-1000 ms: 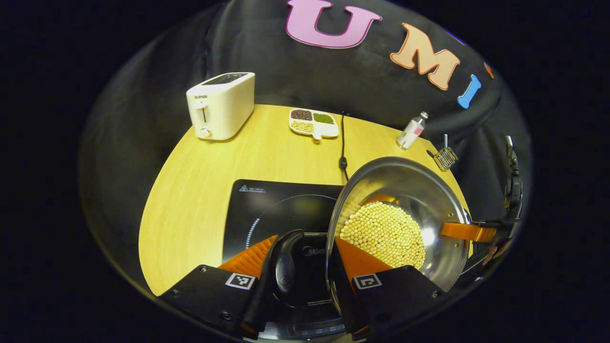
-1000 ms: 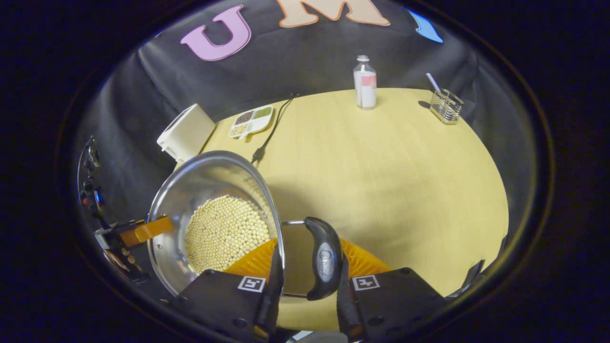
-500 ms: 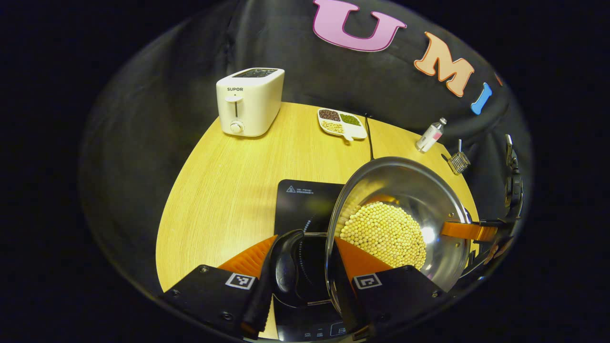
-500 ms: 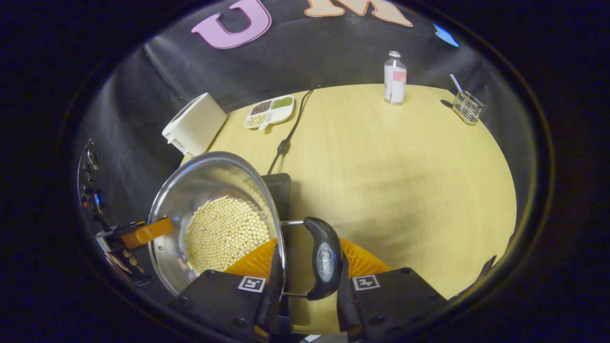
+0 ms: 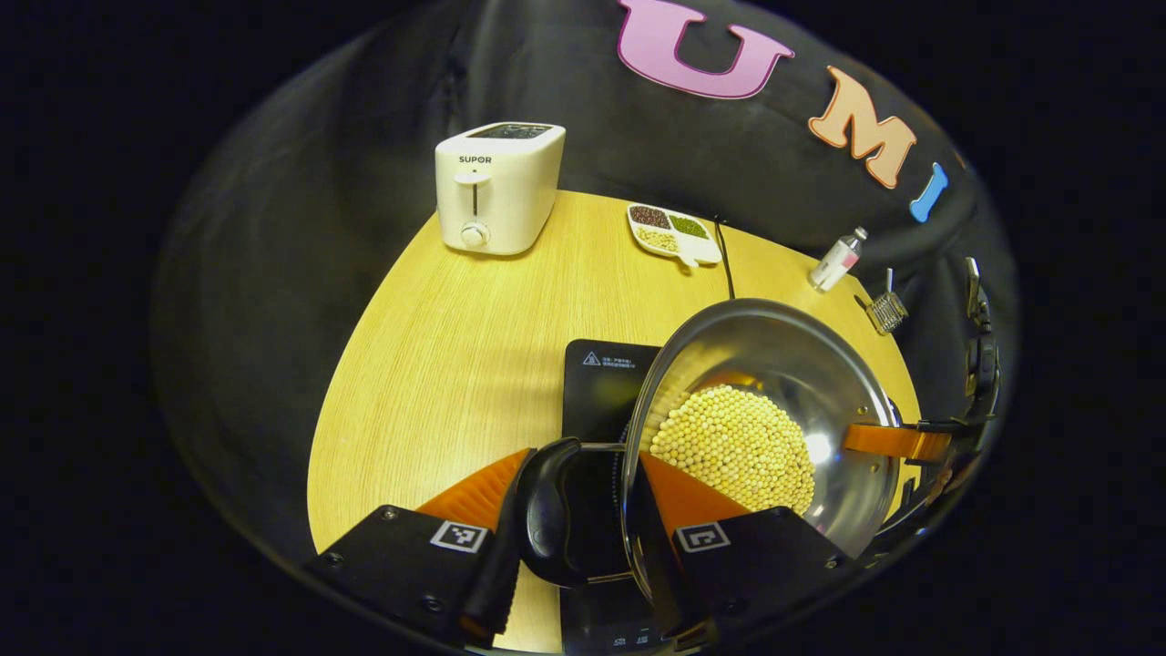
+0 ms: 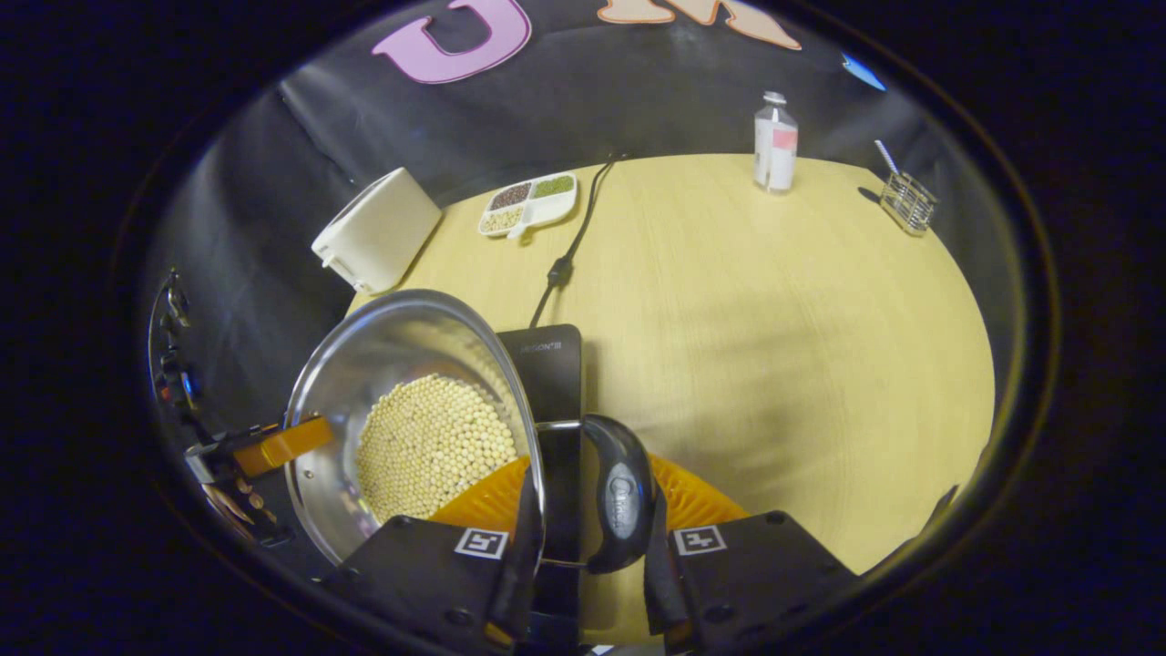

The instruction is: First push the handle of the pot to place it horizontally, then grasp the pot with both hands and set it on the induction cooktop.

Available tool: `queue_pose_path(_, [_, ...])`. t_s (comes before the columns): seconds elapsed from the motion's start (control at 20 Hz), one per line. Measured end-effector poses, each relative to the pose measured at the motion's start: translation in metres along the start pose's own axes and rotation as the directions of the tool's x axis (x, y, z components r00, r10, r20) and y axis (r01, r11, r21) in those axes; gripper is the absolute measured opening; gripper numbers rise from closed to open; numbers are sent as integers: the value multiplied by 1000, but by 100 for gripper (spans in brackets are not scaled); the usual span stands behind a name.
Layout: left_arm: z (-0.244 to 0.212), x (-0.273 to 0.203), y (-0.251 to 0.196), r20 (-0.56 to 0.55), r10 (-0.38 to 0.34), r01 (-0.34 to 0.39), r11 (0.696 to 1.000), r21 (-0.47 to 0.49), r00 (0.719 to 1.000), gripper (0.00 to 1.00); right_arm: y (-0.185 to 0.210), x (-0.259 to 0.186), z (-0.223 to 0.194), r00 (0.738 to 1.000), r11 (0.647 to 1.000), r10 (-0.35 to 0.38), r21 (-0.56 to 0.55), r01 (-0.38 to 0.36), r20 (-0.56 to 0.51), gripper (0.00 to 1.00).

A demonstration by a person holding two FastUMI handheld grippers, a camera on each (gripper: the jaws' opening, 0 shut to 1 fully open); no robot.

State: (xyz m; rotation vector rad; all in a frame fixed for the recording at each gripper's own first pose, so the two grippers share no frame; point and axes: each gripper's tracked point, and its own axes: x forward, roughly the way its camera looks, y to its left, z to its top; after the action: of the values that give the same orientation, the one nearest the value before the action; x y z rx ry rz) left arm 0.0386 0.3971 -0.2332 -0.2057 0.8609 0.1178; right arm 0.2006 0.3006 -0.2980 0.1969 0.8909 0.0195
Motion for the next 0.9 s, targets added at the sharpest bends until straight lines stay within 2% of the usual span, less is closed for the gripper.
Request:
queue_pose_path(0.05, [0, 0, 1, 0, 1, -1, 1000, 2, 1000, 61, 1, 1, -1, 1000, 1000, 2, 2, -2, -5, 51])
queue_pose_path(0.15, [2, 0, 1, 1, -6, 6, 1000, 7, 1000, 61, 1, 1, -2, 1000, 1000, 2, 7, -2, -2, 51])
queue_pose_path(0.2, [3, 1, 2, 1, -11, 11, 1000, 11, 1000, 61, 1, 1, -2, 1000, 1000, 2, 7, -2, 0, 46])
queue_pose_path(0.25, [3, 2, 2, 3, -16, 16, 1000, 17, 1000, 61, 1, 1, -2, 1000, 1000, 3, 8, -3, 1, 46])
queue_pose_path(0.3, [3, 1, 2, 3, -19, 19, 1000, 22, 1000, 62, 1, 1, -3, 1000, 1000, 8, 6, -8, -3, 51])
queue_pose_path(0.35, [4, 1, 3, 6, -20, 20, 999, 26, 1000, 64, 1, 1, -3, 1000, 1000, 16, 9, -16, -8, 46])
queue_pose_path(0.4, [5, -1, 3, 5, -21, 21, 999, 24, 1000, 63, 2, 2, -4, 1000, 1000, 19, 12, -19, -13, 46])
queue_pose_path(0.45, [6, 0, 3, 11, -20, 20, 1000, 19, 1000, 63, 2, 1, -2, 1000, 1000, 20, 8, -20, -8, 54])
queue_pose_path(0.5, [6, -1, 4, 7, -20, 20, 1000, 19, 1000, 65, 1, 2, -2, 1000, 1000, 19, 9, -19, -7, 48])
queue_pose_path(0.55, [7, -2, 5, 6, -21, 21, 1000, 23, 1000, 65, 1, 2, -2, 1000, 1000, 20, 8, -20, -11, 53])
queue_pose_path(0.65, [7, -2, 4, 3, -25, 25, 999, 23, 1000, 64, 1, 2, -3, 1000, 1000, 20, 8, -20, -11, 57])
queue_pose_path(0.7, [8, -3, 4, 4, -27, 27, 999, 22, 1000, 64, 1, 3, -3, 1000, 1000, 19, 6, -19, -10, 57])
queue_pose_path(0.75, [9, -3, 3, 3, -28, 27, 999, 24, 1000, 65, 0, 3, -3, 1000, 1000, 20, 6, -20, -9, 52])
queue_pose_path(0.85, [9, -3, 2, 2, -31, 31, 999, 32, 1000, 69, 4, 3, -2, 999, 999, 31, 7, -31, -10, 60])
queue_pose_path(0.9, [9, -3, 2, 2, -31, 31, 999, 35, 1000, 66, 3, 4, -2, 999, 1000, 30, 8, -30, -10, 53])
